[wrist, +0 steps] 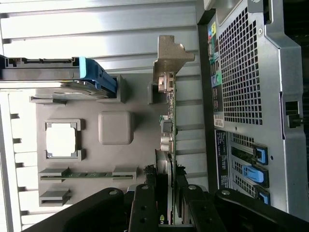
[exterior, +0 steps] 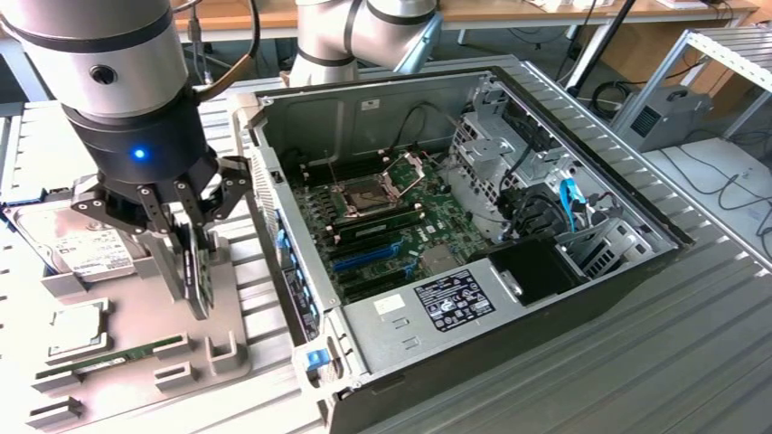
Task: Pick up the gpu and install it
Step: 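Pick up the gpu and move the gpu toward the slot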
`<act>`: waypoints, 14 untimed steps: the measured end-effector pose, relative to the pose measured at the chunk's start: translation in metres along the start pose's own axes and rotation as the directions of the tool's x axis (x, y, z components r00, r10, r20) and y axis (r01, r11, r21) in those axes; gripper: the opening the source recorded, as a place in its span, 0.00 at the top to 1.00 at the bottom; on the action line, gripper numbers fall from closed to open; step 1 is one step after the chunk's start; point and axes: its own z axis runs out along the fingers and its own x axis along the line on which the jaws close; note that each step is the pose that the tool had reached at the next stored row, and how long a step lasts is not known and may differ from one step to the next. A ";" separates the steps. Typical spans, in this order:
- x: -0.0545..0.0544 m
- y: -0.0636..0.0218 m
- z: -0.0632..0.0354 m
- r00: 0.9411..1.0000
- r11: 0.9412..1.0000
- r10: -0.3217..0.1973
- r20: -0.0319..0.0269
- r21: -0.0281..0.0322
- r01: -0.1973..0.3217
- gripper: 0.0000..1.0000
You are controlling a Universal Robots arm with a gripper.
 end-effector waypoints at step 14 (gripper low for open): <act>0.000 0.0003 -0.0068 1.000 1.000 0.000 0.000 0.000 0.000 0.74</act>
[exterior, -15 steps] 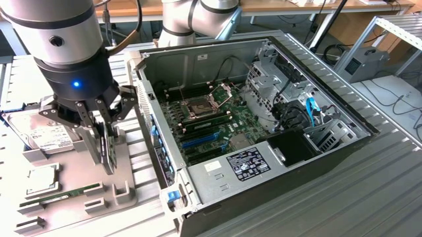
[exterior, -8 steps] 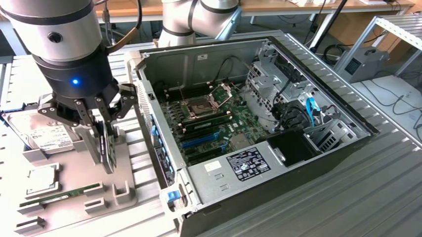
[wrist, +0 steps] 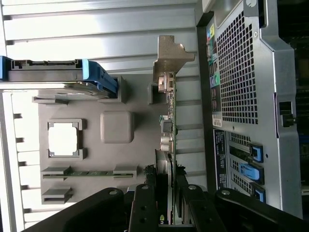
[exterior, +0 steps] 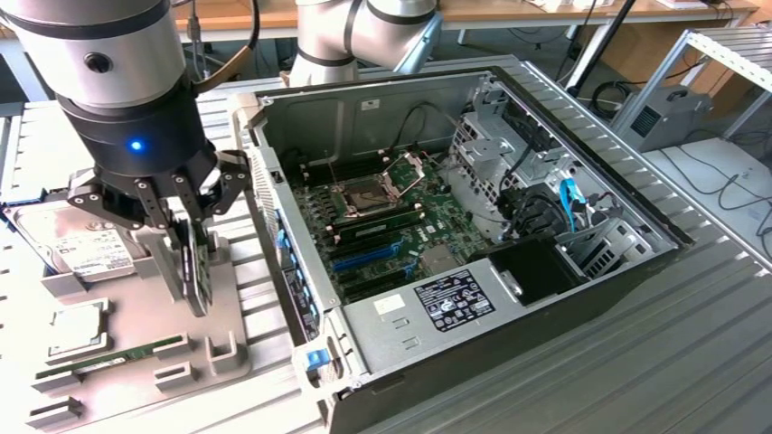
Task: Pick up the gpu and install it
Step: 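Pick up the gpu and move the gpu toward the slot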
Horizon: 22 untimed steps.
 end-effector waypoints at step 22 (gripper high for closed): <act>0.000 0.0003 -0.0064 1.000 1.000 0.000 0.000 0.000 0.000 0.74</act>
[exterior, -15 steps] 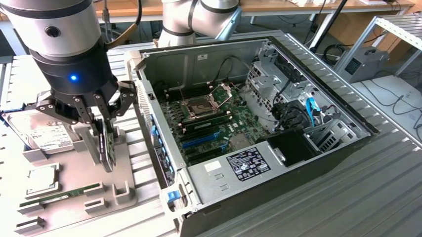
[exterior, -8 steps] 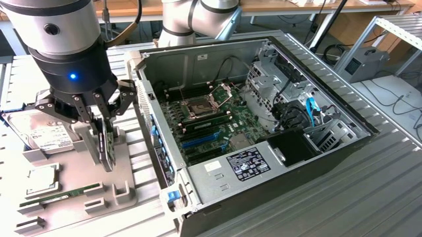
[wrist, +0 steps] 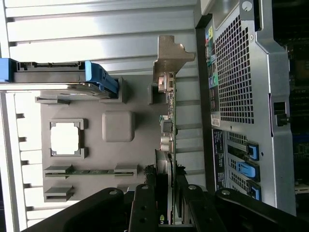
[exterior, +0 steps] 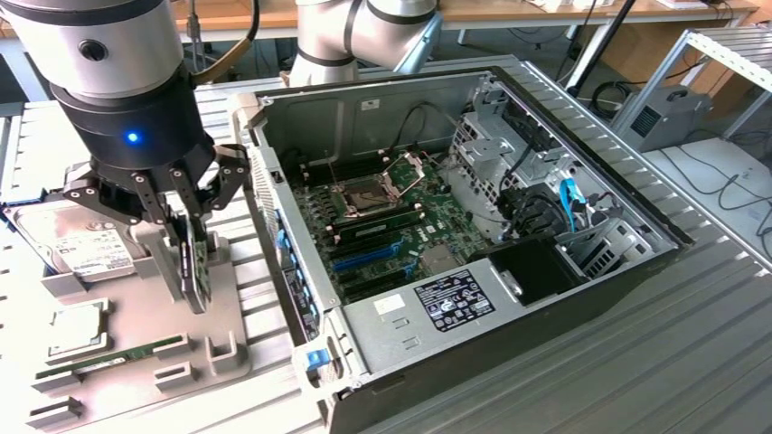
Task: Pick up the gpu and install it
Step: 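Pick up the gpu and move the gpu toward the slot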
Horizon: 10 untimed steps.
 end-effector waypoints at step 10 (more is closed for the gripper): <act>0.000 0.0001 -0.0026 1.000 1.000 0.000 0.000 0.000 0.000 0.74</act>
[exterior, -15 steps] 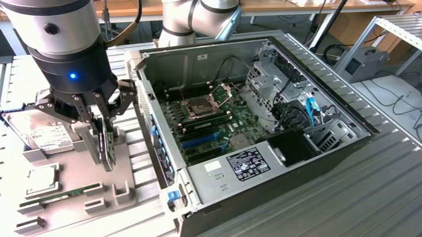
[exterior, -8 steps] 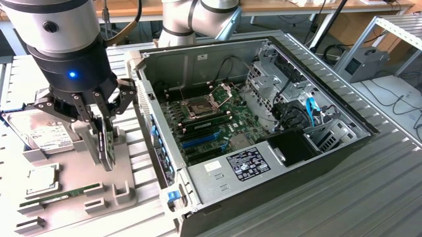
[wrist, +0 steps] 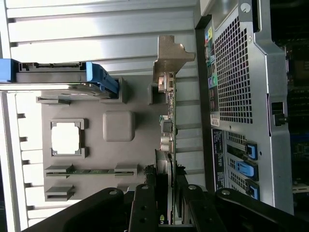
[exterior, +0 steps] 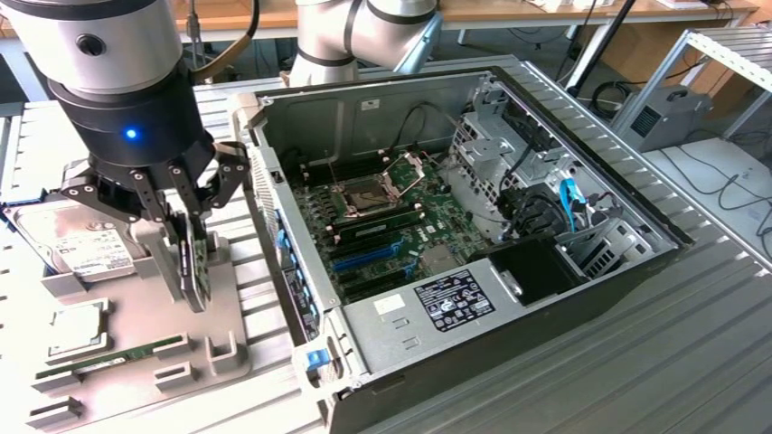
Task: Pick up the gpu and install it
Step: 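Pick up the gpu and move the gpu toward the slot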
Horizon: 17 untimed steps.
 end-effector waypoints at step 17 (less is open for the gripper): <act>0.000 0.0002 -0.0055 1.000 1.000 0.000 0.000 0.000 0.000 0.74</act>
